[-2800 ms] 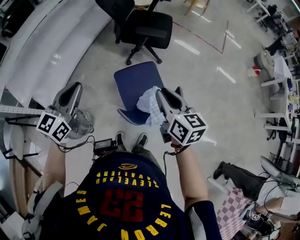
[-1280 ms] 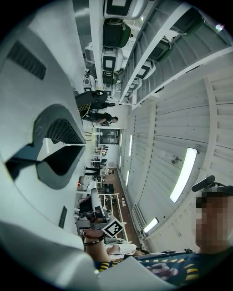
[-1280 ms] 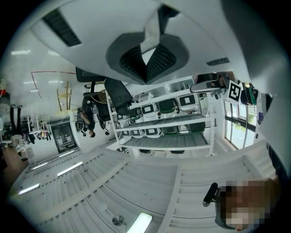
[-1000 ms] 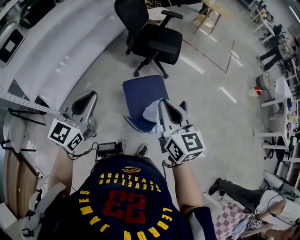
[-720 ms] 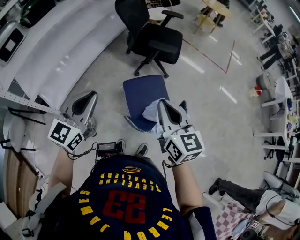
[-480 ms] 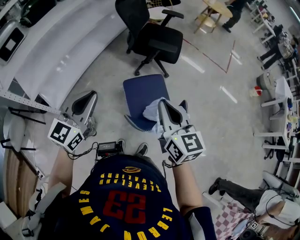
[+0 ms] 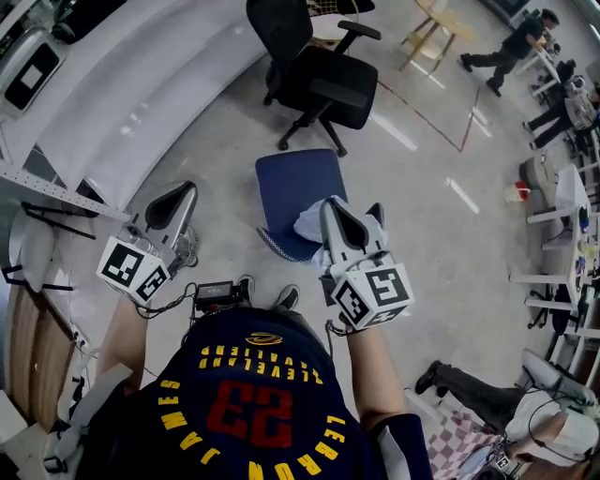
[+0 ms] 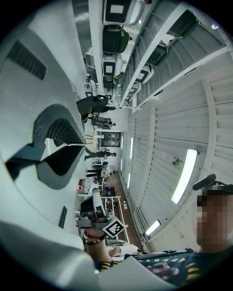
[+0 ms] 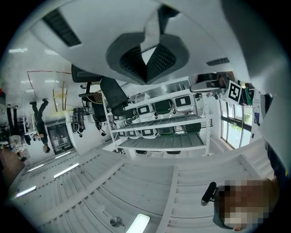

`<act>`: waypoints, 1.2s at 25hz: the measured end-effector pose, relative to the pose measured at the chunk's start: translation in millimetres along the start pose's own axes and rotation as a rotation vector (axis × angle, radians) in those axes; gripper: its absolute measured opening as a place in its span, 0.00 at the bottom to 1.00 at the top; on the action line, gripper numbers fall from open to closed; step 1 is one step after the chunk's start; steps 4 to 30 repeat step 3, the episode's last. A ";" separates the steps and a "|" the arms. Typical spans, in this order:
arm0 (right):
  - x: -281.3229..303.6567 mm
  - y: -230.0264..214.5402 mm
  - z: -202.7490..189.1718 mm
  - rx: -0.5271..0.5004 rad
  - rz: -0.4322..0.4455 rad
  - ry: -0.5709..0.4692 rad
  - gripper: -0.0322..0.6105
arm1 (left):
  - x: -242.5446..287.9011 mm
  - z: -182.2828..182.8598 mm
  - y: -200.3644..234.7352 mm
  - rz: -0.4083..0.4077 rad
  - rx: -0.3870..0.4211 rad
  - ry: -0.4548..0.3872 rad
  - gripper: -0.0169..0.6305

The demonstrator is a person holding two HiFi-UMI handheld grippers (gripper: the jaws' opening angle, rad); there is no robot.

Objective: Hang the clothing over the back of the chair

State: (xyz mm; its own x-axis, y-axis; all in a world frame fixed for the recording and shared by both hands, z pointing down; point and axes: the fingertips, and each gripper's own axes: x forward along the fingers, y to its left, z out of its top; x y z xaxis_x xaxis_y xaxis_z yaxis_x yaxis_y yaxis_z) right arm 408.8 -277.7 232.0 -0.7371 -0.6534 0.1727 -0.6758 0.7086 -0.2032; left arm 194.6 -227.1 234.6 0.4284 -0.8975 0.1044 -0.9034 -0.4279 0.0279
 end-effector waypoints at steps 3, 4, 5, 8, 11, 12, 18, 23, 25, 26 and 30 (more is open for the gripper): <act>5.3 5.2 -2.1 -0.005 0.006 0.006 0.06 | -8.0 -0.8 7.3 0.017 -0.007 0.002 0.05; 5.3 5.2 -2.1 -0.005 0.006 0.006 0.06 | -8.0 -0.8 7.3 0.017 -0.007 0.002 0.05; 5.3 5.2 -2.1 -0.005 0.006 0.006 0.06 | -8.0 -0.8 7.3 0.017 -0.007 0.002 0.05; 5.3 5.2 -2.1 -0.005 0.006 0.006 0.06 | -8.0 -0.8 7.3 0.017 -0.007 0.002 0.05; 5.3 5.2 -2.1 -0.005 0.006 0.006 0.06 | -8.0 -0.8 7.3 0.017 -0.007 0.002 0.05; 5.3 5.2 -2.1 -0.005 0.006 0.006 0.06 | -8.0 -0.8 7.3 0.017 -0.007 0.002 0.05; 5.3 5.2 -2.1 -0.005 0.006 0.006 0.06 | -8.0 -0.8 7.3 0.017 -0.007 0.002 0.05; 5.3 5.2 -2.1 -0.005 0.006 0.006 0.06 | -8.0 -0.8 7.3 0.017 -0.007 0.002 0.05; 5.3 5.2 -2.1 -0.005 0.006 0.006 0.06 | -8.0 -0.8 7.3 0.017 -0.007 0.002 0.05; 5.3 5.2 -2.1 -0.005 0.006 0.006 0.06 | -8.0 -0.8 7.3 0.017 -0.007 0.002 0.05; 5.3 5.2 -2.1 -0.005 0.006 0.006 0.06 | -8.0 -0.8 7.3 0.017 -0.007 0.002 0.05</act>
